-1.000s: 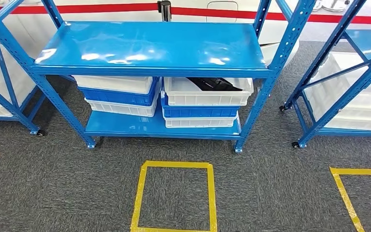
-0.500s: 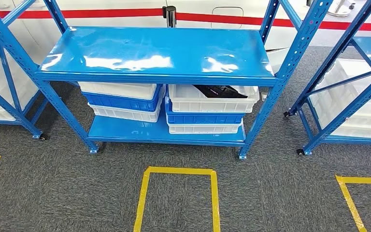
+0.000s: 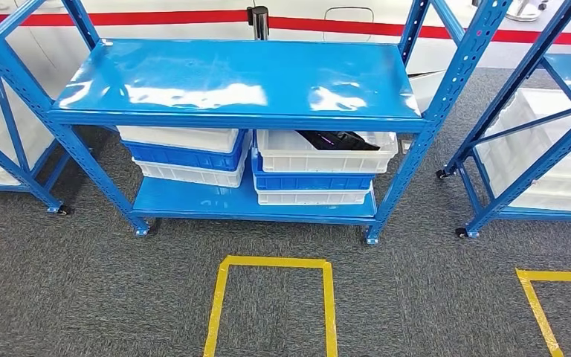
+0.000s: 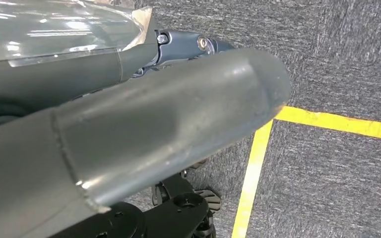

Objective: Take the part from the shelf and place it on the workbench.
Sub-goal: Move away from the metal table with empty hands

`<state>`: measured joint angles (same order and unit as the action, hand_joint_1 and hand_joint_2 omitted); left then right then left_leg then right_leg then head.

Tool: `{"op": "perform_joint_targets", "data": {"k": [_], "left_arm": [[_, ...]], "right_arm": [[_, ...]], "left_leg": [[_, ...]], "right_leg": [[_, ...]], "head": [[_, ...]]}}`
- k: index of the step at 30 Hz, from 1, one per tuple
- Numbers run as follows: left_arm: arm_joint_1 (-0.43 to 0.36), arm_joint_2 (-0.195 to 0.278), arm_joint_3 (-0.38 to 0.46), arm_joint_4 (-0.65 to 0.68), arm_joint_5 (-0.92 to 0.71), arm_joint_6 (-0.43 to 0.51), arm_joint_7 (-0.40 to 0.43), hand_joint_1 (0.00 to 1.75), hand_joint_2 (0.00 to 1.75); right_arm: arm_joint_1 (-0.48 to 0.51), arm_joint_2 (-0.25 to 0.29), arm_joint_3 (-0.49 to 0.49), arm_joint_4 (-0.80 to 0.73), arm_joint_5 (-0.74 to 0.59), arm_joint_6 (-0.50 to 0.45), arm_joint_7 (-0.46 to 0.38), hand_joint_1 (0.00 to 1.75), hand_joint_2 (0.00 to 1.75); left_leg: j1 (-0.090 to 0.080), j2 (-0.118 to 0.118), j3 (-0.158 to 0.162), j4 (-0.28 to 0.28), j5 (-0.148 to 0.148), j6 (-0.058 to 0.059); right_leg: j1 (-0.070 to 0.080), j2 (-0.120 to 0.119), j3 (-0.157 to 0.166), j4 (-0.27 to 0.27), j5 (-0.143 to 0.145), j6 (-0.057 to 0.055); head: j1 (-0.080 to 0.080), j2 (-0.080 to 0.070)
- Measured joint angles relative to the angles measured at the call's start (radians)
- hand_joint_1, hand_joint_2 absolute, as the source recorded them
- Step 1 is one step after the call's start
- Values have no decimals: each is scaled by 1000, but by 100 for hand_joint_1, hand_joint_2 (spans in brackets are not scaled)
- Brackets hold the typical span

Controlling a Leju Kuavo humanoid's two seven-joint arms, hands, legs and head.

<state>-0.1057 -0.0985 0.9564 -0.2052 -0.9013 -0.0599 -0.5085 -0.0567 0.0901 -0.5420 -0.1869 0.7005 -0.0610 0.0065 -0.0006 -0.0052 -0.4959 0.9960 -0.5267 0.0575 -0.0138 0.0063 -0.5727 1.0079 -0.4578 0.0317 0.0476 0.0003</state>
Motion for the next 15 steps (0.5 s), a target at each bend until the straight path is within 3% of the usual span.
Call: {"op": "perform_joint_targets", "data": {"k": [2, 5, 7, 9, 11, 12, 13, 14, 15], "left_arm": [[0, -1, 0, 0, -1, 3, 0, 0, 0], [0, -2, 0, 0, -4, 6, 1, 0, 0], [0, -3, 0, 0, -5, 6, 2, 0, 0], [0, -3, 0, 0, -6, 6, 3, 0, 0], [0, -3, 0, 0, -8, 6, 4, 0, 0], [-1, -2, 0, 0, -9, 6, 5, 0, 0], [-2, -1, 0, 0, -10, 6, 6, 0, 0], [-3, 1, 0, -1, -10, 6, 7, 0, 0], [-5, 1, 0, 0, -11, 6, 7, 0, 0]], "right_arm": [[0, -1, 0, 0, 0, 0, -2, 0, 0], [1, -2, -2, 0, 0, 0, -3, 0, 0], [4, -3, -5, 0, -1, 0, -3, 0, 0], [7, -4, -6, 0, -1, 0, -2, 0, 0], [6, -5, -7, 0, 0, 0, -2, 0, 0], [4, -4, -7, 0, 0, -1, -1, 0, 0], [2, -2, -8, 0, 0, -1, -1, 0, 0], [1, -1, -8, 0, 0, -1, 0, 0, 0], [0, 0, -10, 0, 0, -2, 1, 0, 0]], "left_leg": [[5, 8, 19, -32, 18, 8], [8, 26, 31, -48, 26, 12], [9, 36, 32, -47, 24, 9], [12, 45, 38, -46, 18, 2], [15, 58, 48, -41, 4, -14], [13, 65, 51, -36, -6, -23], [10, 72, 54, -32, -15, -31], [6, 79, 55, -30, -22, -37], [7, 86, 57, -29, -26, -40]], "right_leg": [[4, 0, -18, 32, -16, 0], [0, -1, -112, 210, -84, -2], [-4, -1, -155, 288, -101, 6], [-10, -6, -137, 242, -70, 24], [-18, -37, -70, 106, -13, 44], [-19, -53, -40, 48, 6, 45], [-19, -63, -21, 13, 14, 38], [-17, -65, -16, 3, 12, 26], [-16, -52, -16, 4, 11, 14]], "head": [[1, 0], [3, 0], [3, 0], [3, 0], [4, 0], [4, 0], [4, 0], [3, 0], [1, 0]]}}
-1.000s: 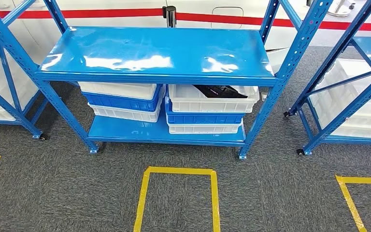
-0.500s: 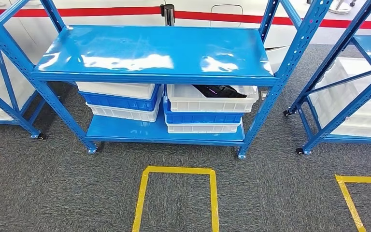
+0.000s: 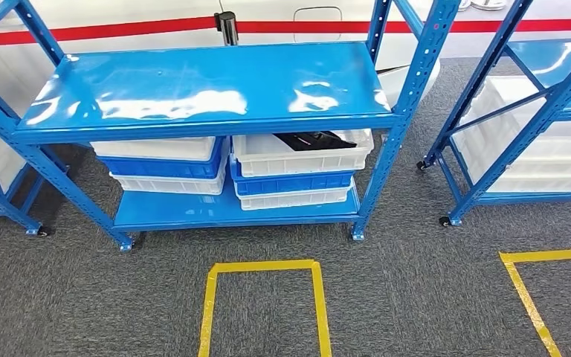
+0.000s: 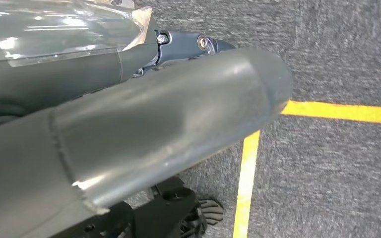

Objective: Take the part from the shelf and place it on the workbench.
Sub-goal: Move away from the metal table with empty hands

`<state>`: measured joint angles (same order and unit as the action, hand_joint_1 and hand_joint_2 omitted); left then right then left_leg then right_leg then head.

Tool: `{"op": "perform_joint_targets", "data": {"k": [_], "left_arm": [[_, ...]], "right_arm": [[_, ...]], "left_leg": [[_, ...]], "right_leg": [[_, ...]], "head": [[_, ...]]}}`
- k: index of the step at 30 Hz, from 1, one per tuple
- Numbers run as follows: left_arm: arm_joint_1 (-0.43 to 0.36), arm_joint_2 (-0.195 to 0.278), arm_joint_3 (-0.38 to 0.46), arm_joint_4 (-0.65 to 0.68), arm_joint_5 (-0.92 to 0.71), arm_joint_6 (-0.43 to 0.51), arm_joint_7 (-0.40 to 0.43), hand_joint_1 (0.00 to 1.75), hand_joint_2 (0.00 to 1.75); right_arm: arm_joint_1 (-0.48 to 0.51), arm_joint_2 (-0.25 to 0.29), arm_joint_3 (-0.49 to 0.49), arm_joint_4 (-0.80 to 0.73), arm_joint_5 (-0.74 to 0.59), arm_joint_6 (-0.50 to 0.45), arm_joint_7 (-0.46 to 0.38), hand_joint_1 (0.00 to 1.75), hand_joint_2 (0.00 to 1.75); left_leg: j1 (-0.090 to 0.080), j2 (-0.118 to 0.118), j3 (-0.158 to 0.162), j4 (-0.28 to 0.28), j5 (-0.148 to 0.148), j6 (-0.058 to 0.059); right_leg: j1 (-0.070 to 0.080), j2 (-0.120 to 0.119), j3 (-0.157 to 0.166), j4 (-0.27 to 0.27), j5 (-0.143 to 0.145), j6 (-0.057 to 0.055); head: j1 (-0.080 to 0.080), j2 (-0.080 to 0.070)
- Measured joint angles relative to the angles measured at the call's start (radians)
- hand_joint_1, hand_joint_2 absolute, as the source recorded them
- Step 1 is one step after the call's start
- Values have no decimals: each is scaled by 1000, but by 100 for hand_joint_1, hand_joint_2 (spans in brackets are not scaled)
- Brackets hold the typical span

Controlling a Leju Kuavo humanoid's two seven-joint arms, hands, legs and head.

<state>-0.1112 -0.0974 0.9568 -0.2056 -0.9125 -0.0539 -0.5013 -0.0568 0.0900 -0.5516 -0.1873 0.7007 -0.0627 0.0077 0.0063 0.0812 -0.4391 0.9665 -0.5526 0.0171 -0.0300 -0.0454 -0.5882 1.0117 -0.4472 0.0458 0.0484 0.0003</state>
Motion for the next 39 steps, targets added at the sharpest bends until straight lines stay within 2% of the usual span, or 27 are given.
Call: {"op": "perform_joint_targets", "data": {"k": [1, 3, 4, 6, 7, 8, 9, 11, 12, 13, 14, 17, 20, 24, 31, 39], "left_arm": [[-2, 0, 0, 0, -1, 0, 1, 0, 0], [-6, 0, 0, 0, -2, 0, 1, 0, 0], [-6, 0, 0, 0, -2, 1, 2, 0, 0], [-5, 0, 0, 0, -3, 1, 3, 0, 0], [-5, 0, 0, 0, -3, 1, 4, 0, 0], [-4, 0, 0, 0, -3, 2, 4, 0, 0], [-4, 0, 0, 0, -3, 2, 5, 0, 0], [-4, 0, 0, 0, -3, 3, 7, 0, 0], [-4, 1, 0, 0, -3, 3, 8, 0, 0], [-5, 1, 0, 0, -3, 4, 8, 0, 0], [-6, 1, 0, 0, -3, 4, 9, 0, 0], [-8, -1, 1, 1, -3, 6, 11, 0, 0], [-8, -1, 2, 1, -3, 9, 11, 0, 0], [-8, -2, 3, 1, -3, 22, 21, 0, 0], [-8, -9, 3, 1, -10, 59, 42, 0, 0], [-8, -12, 3, 1, -11, 63, 45, 0, 0]], "right_arm": [[0, 0, -2, 0, 0, 0, 1, 0, 0], [0, 0, -5, 0, 0, 0, 2, 0, 0], [0, 1, -6, 0, 0, 0, 3, 0, 0], [-1, 1, -7, 0, 1, 0, 3, 0, 0], [0, 2, -8, 0, 1, 0, 3, 0, 0], [0, 2, -8, 0, 1, 0, 4, 0, 0], [0, 2, -9, 0, 1, 0, 5, 0, 0], [0, 3, -10, 0, 3, -1, 6, 0, 0], [-1, 4, -10, 0, 5, -1, 7, 0, 0], [-2, 5, -10, 0, 7, -2, 7, 0, 0], [-2, 6, -10, 0, 8, -3, 7, 0, 0], [-1, 6, -10, 0, 13, -10, 7, 0, 0], [-1, 6, -12, 0, 14, -13, 8, 0, 0], [-1, 6, -13, 0, 14, -13, 15, 0, 0], [-1, 4, -15, 0, 26, -21, 20, 0, 0], [-1, 3, -15, 0, 33, -25, 20, 0, 0]], "left_leg": [[3, 2, 3, 0, -3, -4], [11, -23, -10, 36, -32, -13], [14, -45, -33, 86, -62, -16], [15, -73, -110, 230, -128, -18], [15, -76, -146, 287, -141, -17], [15, -77, -167, 309, -133, -15], [15, -80, -170, 289, -103, -10], [14, -105, -128, 164, -15, 2], [13, -121, -106, 103, 17, 7], [11, -133, -91, 62, 34, 10], [9, -141, -87, 43, 40, 7], [-1, -136, -88, 36, 42, -3], [-13, -137, -88, 37, 45, 8], [-16, -137, -88, 37, 46, 14], [-16, -137, -88, 38, 45, 20], [-16, -137, -88, 38, 44, 21]], "right_leg": [[-2, 11, -1, 1, -1, -10], [-5, 30, -1, 0, -1, -24], [-5, 40, 0, 0, -2, -29], [0, 59, -1, 0, -3, -37], [2, 71, -1, 0, -3, -39], [4, 83, 0, 0, -3, -40], [6, 96, 2, 0, -3, -40], [7, 120, 6, 0, -3, -40], [9, 129, 7, 0, -2, -38], [9, 136, 6, 0, -1, -36], [13, 140, 4, 1, -2, -35], [21, 144, -1, 2, -4, -33], [16, 144, 1, 0, -2, -24], [13, 143, 5, -7, 1, -19], [13, 143, 7, -11, 2, -17], [10, 143, 6, -12, 2, -17]], "head": [[-1, 0], [-2, 0], [-2, 0], [-2, 0], [-2, 0], [-2, 0], [-2, 0], [-2, 0], [-1, 0], [-1, 0], [-1, 0], [-1, 0], [-1, 0], [-1, 0], [-1, 0], [-1, 0]]}}
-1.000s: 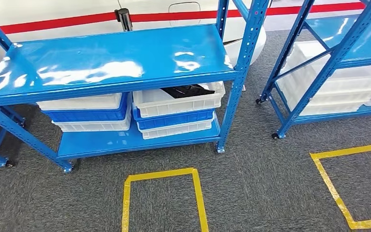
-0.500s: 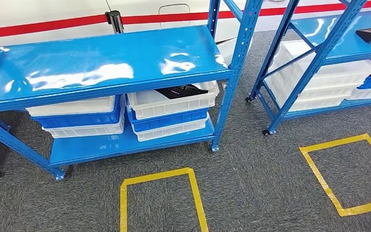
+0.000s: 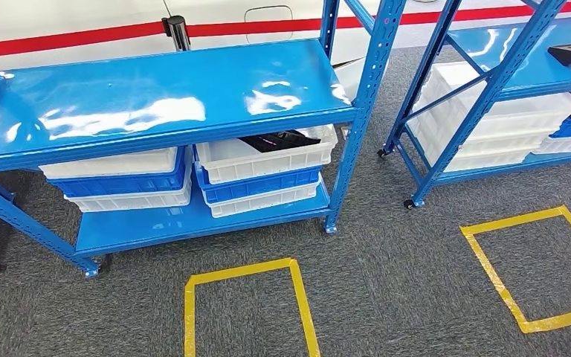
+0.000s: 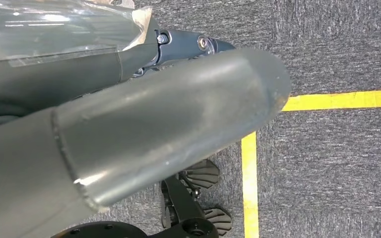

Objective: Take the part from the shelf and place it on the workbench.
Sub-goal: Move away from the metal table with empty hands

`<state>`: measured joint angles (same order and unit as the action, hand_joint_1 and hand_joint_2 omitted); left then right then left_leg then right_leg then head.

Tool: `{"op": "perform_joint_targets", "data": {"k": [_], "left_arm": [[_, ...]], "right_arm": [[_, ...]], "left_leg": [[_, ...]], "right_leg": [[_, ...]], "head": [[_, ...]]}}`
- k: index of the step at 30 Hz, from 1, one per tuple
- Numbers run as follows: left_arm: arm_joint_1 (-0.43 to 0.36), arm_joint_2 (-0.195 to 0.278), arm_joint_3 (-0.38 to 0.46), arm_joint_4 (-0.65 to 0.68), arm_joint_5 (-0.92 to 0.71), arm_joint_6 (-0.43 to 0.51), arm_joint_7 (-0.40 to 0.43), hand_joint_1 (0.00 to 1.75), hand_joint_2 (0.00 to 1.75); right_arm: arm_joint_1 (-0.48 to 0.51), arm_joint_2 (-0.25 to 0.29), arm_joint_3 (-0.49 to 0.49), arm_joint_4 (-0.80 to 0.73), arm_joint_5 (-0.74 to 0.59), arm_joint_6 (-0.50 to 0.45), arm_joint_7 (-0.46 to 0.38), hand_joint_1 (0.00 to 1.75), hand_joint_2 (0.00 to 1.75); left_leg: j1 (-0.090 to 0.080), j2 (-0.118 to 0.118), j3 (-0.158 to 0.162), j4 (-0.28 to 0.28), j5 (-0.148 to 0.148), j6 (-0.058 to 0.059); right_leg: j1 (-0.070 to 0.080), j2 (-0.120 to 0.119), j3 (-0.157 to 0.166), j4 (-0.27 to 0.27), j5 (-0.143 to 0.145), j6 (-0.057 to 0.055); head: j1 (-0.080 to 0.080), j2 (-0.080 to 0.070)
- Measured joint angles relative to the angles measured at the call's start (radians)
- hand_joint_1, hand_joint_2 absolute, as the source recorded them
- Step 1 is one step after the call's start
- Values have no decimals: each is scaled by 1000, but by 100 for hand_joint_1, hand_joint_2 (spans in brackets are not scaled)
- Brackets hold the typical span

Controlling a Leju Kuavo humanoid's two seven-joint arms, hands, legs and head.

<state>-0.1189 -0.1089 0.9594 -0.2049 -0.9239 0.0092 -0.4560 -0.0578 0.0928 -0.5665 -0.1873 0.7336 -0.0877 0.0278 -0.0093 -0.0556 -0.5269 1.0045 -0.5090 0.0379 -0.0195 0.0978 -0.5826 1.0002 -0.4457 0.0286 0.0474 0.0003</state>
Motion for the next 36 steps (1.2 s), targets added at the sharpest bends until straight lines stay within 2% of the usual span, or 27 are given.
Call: {"op": "perform_joint_targets", "data": {"k": [1, 5, 9, 13, 14, 17, 18, 36], "left_arm": [[0, 0, 0, 0, 0, 0, 0, 0, 0], [0, -2, 0, 0, 0, 0, 1, 0, 175], [0, -3, 0, 0, 0, 0, 2, 0, 175], [11, -1, -31, -2, 24, -2, 26, 0, 175], [17, 0, -49, -3, 41, -3, 36, 0, 131], [33, 6, -102, -10, 99, -4, 65, 0, 0], [38, 8, -120, -14, 119, -4, 74, 0, 0], [139, 49, -494, -88, 498, -6, 253, 0, 0]], "right_arm": [[0, 0, 0, 0, 0, 0, 0, 0, 0], [0, 0, 0, 0, 0, 0, 0, 0, 0], [0, -1, 0, 0, 2, 0, -2, 0, 175], [5, -4, 11, -3, -5, 0, -5, 0, 175], [9, -6, 18, -5, -16, 1, -5, 0, 175], [21, -12, 44, -13, -62, 6, -5, 0, 44], [24, -14, 54, -16, -78, 8, -5, 0, 0], [105, -49, 272, -93, -386, 44, -9, 0, 0]], "left_leg": [[0, 0, 0, 0, 0, 0], [1, 0, 0, 0, 0, 0], [2, 0, 0, 0, 0, 0], [2, 0, 0, 0, 0, 0], [2, 0, 0, 0, 0, 0], [2, 0, 0, 0, 0, 0], [2, 0, 0, 0, 0, 0], [2, 0, 0, 0, 0, 0]], "right_leg": [[0, 0, 0, 0, 0, 0], [0, 0, 0, 0, 0, 0], [0, 0, 0, 0, 0, 0], [0, 0, 0, 0, 0, 0], [0, 0, 0, 0, 0, 0], [0, 0, 0, 0, 0, 0], [0, 0, 0, 0, 0, 0], [0, 0, -1, 0, 0, 0]], "head": [[0, 0], [0, 0], [0, 0], [0, 0], [0, 0], [0, 0], [0, 0], [0, 0]]}}
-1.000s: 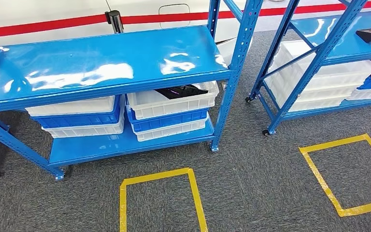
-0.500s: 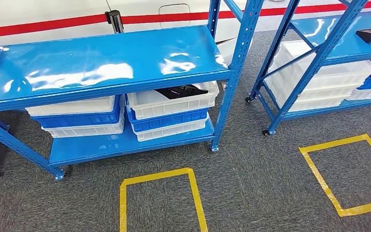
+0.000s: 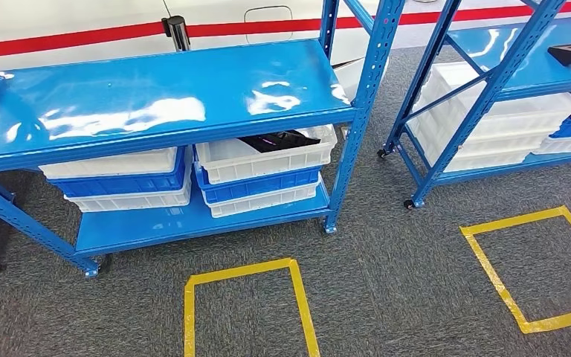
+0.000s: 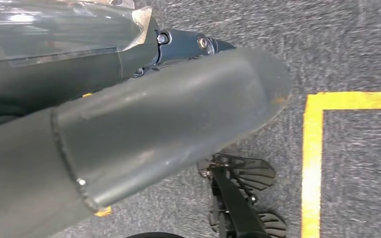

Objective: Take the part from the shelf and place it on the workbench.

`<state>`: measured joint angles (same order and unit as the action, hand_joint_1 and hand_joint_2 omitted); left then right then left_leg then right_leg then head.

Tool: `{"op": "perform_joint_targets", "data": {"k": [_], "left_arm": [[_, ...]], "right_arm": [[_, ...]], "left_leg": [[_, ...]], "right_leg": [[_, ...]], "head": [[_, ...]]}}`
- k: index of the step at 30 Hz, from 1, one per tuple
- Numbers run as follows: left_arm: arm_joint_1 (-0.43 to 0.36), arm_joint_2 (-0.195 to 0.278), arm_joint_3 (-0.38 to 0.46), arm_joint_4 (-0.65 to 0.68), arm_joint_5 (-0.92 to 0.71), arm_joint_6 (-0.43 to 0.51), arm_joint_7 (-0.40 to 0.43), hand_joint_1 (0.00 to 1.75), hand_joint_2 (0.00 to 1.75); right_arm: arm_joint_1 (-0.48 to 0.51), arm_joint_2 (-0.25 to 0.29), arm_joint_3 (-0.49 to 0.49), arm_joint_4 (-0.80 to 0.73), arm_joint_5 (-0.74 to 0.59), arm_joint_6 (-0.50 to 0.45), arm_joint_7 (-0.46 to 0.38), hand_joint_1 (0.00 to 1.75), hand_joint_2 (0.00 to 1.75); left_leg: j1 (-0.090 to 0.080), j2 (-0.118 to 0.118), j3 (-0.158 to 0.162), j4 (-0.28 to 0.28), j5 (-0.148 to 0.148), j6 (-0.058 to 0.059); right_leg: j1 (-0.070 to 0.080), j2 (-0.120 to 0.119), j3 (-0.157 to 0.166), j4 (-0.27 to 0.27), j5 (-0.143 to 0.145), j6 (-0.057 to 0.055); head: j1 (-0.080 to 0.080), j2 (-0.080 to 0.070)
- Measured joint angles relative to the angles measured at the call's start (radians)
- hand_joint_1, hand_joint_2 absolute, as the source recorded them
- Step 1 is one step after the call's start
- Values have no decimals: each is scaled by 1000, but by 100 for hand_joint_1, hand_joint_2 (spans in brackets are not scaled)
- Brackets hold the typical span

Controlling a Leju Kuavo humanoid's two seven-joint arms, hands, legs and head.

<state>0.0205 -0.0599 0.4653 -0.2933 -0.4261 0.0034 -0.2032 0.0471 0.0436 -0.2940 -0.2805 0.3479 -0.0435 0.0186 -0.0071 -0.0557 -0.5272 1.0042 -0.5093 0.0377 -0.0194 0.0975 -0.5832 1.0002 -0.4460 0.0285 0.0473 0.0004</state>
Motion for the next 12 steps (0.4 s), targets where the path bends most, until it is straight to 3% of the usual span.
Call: {"op": "perform_joint_targets", "data": {"k": [12], "left_arm": [[66, 26, -249, -51, 244, 0, 114, 0, 0]], "right_arm": [[54, -23, 150, -51, -198, 24, -11, 0, 0]], "left_leg": [[0, 0, 0, 0, -1, 1]], "right_leg": [[0, 0, 0, 0, -2, 2]], "head": [[0, 0]]}}
